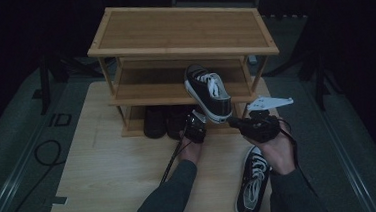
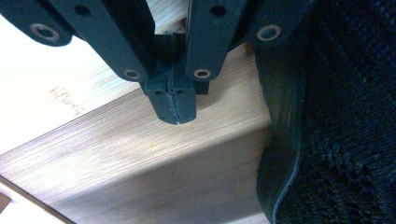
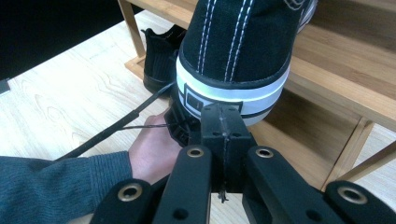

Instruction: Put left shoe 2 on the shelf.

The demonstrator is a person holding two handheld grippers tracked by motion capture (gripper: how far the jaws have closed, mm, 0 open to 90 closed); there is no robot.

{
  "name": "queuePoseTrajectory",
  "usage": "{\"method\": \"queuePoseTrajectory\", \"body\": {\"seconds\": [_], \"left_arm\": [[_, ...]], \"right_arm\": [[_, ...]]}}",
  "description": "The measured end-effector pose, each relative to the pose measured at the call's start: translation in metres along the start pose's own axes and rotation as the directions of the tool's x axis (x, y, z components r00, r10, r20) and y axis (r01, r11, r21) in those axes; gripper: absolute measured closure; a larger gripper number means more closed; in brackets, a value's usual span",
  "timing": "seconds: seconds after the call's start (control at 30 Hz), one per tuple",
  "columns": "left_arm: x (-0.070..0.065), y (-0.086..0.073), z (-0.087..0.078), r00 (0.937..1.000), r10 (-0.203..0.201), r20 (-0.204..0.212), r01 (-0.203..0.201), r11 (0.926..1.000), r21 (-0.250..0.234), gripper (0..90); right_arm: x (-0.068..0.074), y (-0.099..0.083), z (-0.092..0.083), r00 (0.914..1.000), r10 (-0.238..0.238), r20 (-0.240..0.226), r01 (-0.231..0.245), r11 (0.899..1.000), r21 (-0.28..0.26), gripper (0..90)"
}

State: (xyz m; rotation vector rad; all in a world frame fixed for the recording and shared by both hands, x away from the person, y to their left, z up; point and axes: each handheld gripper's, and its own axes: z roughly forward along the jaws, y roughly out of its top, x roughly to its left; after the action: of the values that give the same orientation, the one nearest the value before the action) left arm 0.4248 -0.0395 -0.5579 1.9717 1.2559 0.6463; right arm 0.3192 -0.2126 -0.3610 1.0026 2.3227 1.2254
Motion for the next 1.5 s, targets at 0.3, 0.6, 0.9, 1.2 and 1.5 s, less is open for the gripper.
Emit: {"method": "queuePoseTrajectory", "body": {"seconds": [0.3, 0.6, 0.9, 1.2, 1.5], "left_arm": [[0.000, 0.000, 0.000, 1.0000, -0.002, 0.003, 0.002, 1.0000, -0.002, 90.0], [-0.001, 0.000, 0.000, 0.9999, -0.008, -0.009, 0.008, 1.0000, 0.000, 90.0], [-0.001, 0.000, 0.000, 0.9999, -0.011, -0.009, 0.011, 0.9999, -0.001, 90.0], [-0.001, 0.000, -0.001, 0.9999, -0.004, -0.009, 0.004, 1.0000, 0.004, 90.0], [0.000, -0.001, -0.001, 0.9999, -0.011, -0.001, 0.011, 0.9999, -0.002, 90.0]], "right_arm": [[0.003, 0.003, 0.013, 0.9997, 0.000, 0.024, 0.000, 1.000, -0.003, 90.0], [0.006, 0.006, 0.020, 0.9998, -0.010, 0.015, 0.011, 1.000, -0.009, 90.0], [-0.007, 0.005, 0.024, 0.9971, 0.024, 0.073, -0.023, 1.000, -0.011, 90.0], [0.007, 0.014, 0.035, 0.9999, -0.010, 0.006, 0.010, 1.000, -0.013, 90.0], [0.020, 0.024, 0.047, 0.9980, -0.061, -0.014, 0.061, 0.998, -0.018, 90.0]]}}
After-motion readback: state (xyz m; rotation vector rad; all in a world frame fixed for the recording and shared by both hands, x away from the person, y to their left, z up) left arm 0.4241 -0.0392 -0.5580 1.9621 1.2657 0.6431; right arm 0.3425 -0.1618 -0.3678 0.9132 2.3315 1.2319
